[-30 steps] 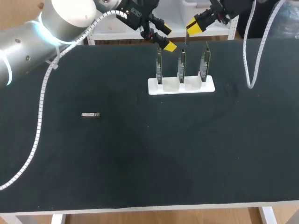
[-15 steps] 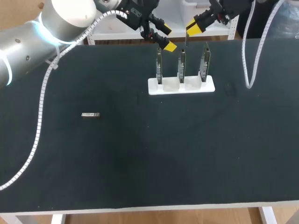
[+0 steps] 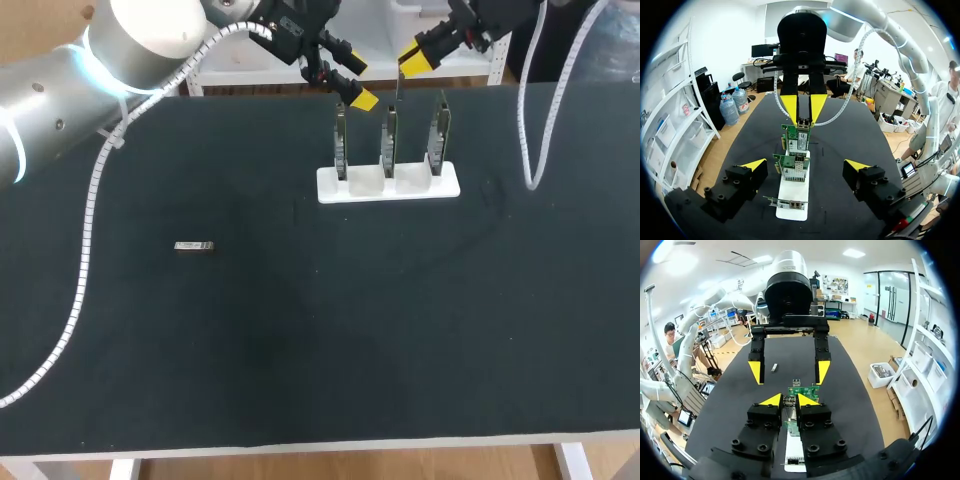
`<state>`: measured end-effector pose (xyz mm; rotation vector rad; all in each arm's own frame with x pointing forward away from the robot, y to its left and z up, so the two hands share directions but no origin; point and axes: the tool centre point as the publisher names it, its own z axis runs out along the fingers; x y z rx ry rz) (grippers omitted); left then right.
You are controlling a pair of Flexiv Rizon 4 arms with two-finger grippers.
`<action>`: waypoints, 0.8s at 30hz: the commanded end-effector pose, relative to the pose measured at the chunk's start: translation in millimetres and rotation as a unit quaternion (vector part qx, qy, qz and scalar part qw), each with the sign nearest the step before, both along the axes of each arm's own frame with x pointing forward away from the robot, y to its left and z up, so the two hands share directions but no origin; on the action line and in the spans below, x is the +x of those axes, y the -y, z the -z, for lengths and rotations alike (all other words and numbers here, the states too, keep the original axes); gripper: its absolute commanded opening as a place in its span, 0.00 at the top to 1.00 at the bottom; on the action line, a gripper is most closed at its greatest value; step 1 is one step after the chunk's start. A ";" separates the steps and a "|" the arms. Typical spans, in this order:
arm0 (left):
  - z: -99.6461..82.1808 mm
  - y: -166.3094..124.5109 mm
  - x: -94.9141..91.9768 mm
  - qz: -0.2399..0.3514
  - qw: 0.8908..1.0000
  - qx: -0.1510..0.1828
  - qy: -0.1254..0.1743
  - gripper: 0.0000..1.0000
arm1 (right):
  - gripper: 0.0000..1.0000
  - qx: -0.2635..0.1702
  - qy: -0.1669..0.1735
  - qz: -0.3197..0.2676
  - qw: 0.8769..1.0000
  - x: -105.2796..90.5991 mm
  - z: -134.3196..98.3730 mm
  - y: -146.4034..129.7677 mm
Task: Pick up the optical module with the left hand, and insert it into the network port with the right hand.
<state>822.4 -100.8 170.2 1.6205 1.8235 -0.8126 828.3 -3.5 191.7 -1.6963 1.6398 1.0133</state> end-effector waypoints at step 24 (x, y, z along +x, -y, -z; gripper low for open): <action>-0.5 1.1 2.1 0.001 1.000 0.002 -0.002 0.00 | 1.00 0.004 -0.176 -0.259 0.950 2.7 -3.9 -4.1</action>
